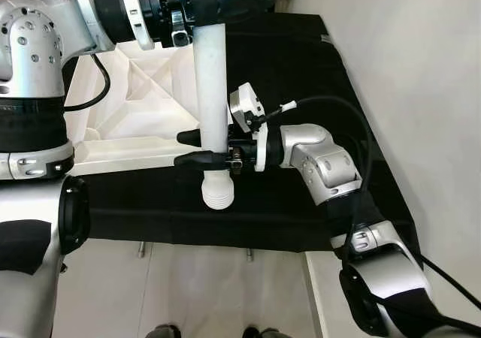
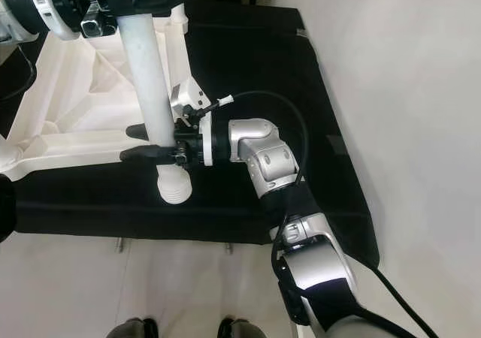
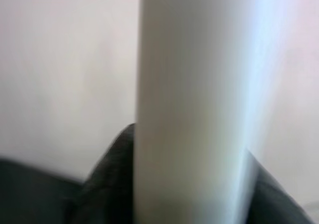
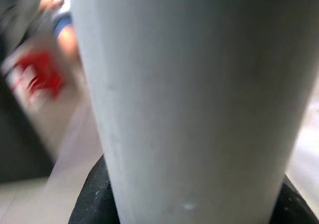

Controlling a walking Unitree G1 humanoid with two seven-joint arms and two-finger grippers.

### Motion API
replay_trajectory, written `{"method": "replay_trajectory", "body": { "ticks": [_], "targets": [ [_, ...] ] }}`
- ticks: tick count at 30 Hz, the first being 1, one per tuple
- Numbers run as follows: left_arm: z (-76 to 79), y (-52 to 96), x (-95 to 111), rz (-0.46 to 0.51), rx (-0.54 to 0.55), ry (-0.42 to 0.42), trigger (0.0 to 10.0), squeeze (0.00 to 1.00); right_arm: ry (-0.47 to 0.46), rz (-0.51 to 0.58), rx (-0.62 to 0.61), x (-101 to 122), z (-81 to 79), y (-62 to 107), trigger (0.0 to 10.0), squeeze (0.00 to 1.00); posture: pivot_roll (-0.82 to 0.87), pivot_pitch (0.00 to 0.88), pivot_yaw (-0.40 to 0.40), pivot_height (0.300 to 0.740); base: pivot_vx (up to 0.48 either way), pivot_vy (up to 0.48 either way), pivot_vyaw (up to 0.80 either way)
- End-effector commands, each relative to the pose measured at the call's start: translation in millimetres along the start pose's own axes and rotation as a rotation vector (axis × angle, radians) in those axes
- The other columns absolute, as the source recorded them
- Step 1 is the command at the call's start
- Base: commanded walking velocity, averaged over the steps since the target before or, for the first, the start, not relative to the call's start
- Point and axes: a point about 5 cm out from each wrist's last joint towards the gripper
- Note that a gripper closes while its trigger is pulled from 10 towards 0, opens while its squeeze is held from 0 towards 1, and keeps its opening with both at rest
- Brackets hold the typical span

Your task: Building children table

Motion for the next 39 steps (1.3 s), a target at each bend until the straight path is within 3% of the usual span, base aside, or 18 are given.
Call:
{"method": "replay_trajectory", "body": {
  "ticks": [1, 6, 8, 9, 12, 14, 19, 20, 23, 24, 25, 26, 28, 29, 30, 32, 34, 39],
  "targets": [
    [16.9, -14.2, 12, 0.078, -0.055, -0.066, 10.0, 1.0, -0.114, -0.088, -0.1, -25, 0.1, -3.9, 0.0, 0.0, -0.08, 0.045, -0.077, 0.74, 0.0, 0.0, 0.0],
    [12.2, 4.0, 17, 0.164, 0.085, -0.079, 10.0, 1.0, -0.156, -0.025, -0.205, -23, 6.1, 2.4, 0.0, 0.0, -0.09, 0.039, -0.075, 0.74, 0.0, 0.0, 0.0],
    [16.7, 27.1, 17, 0.204, 0.171, -0.099, 10.0, 1.0, -0.16, 0.0, -0.3, -22, 13.6, 13.3, 0.0, 0.0, -0.09, 0.038, -0.081, 0.74, 0.0, 0.0, 0.0],
    [16.7, 27.1, 17, 0.204, 0.171, -0.099, 10.0, 1.0, -0.16, 0.0, -0.3, -22, 13.6, 13.3, 0.0, 0.0, -0.09, 0.038, -0.081, 0.74, 0.0, 0.0, 0.0],
    [32.0, 57.2, 17, 0.252, 0.282, -0.145, 10.0, 1.0, -0.164, 0.017, -0.518, -23, 32.3, 35.9, 0.0, 0.0, -0.08, 0.036, -0.091, 0.74, 0.0, 0.0, 0.0],
    [38.6, 64.7, 15, 0.286, 0.322, -0.152, 10.0, 1.0, -0.163, 0.04, -0.654, -20, 43.8, 47.5, 0.0, 0.0, -0.07, 0.034, -0.1, 0.74, 0.0, 0.0, 0.0],
    [44.2, 69.7, 9, 0.315, 0.357, -0.149, 10.0, 1.0, -0.164, 0.091, -0.776, -14, 53.7, 57.5, 0.0, 0.0, -0.07, 0.032, -0.106, 0.74, 0.0, 0.0, 0.0],
    [46.7, 72.1, -19, 0.293, 0.445, -0.12, 10.0, 1.0, -0.168, 0.151, -0.838, -7, 58.3, 64.1, 2.9, 0.0, -0.07, 0.029, -0.112, 0.74, 0.0, 0.0, 0.0],
    [47.2, 72.9, -31, 0.267, 0.487, -0.115, 10.0, 1.0, -0.164, 0.166, -0.841, -5, 58.3, 65.0, 2.9, 0.0, -0.07, 0.029, -0.112, 0.74, 0.0, 0.0, 0.0],
    [45.8, 72.7, -47, 0.235, 0.533, -0.105, 10.0, 0.96, -0.155, 0.178, -0.832, -4, 56.9, 64.8, 10.0, 0.0, -0.07, 0.029, -0.11, 0.74, 0.0, 0.0, 0.0],
    [45.8, 72.7, -47, 0.235, 0.533, -0.105, 10.0, 0.96, -0.155, 0.178, -0.832, -4, 56.9, 64.8, 10.0, 0.0, -0.07, 0.029, -0.11, 0.74, 0.0, 0.0, 0.0],
    [40.3, 74.0, -76, 0.188, 0.627, -0.058, 10.0, 0.0, -0.137, 0.162, -0.829, -6, 53.5, 63.5, 10.0, 0.0, -0.07, 0.03, -0.108, 0.74, 0.0, 0.0, 0.0],
    [40.3, 74.0, -76, 0.188, 0.627, -0.058, 10.0, 0.0, -0.137, 0.162, -0.829, -6, 53.5, 63.5, 10.0, 0.0, -0.07, 0.03, -0.108, 0.74, 0.0, 0.0, 0.0],
    [35.9, 78.1, -106, 0.154, 0.725, 0.008, 10.0, 0.0, -0.113, 0.13, -0.827, -10, 49.4, 61.4, 10.0, 0.0, -0.07, 0.03, -0.108, 0.74, 0.0, 0.0, 0.0],
    [35.9, 78.1, -106, 0.154, 0.725, 0.008, 10.0, 0.0, -0.113, 0.13, -0.827, -10, 49.4, 61.4, 10.0, 0.0, -0.07, 0.03, -0.108, 0.74, 0.0, 0.0, 0.0],
    [39.5, 88.1, -168, 0.133, 0.892, 0.183, 10.0, 0.0, -0.118, 0.1, -0.837, -18, 38.6, 57.7, 10.0, 0.0, -0.07, 0.032, -0.112, 0.74, 0.0, 0.0, 0.0],
    [39.5, 88.1, -168, 0.133, 0.892, 0.183, 10.0, 0.0, -0.118, 0.1, -0.837, -18, 38.6, 57.7, 10.0, 0.0, -0.07, 0.032, -0.112, 0.74, 0.0, 0.0, 0.0],
    [53.4, 98.6, -199, 0.094, 0.996, 0.206, 10.0, 0.0, -0.09, 0.051, -0.869, -27, 30.5, 58.2, 10.0, 0.0, -0.06, 0.026, -0.112, 0.74, 0.0, 0.0, 0.0]
  ]
}}
Point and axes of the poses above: a point about 5 cm out from each wrist's last joint towards the gripper, its own y axis pointing back from the gripper into the wrist, its own x axis along the axis of the wrist's last joint, z = x × y, and after that the axes turned 12 degrees about y, right-handed
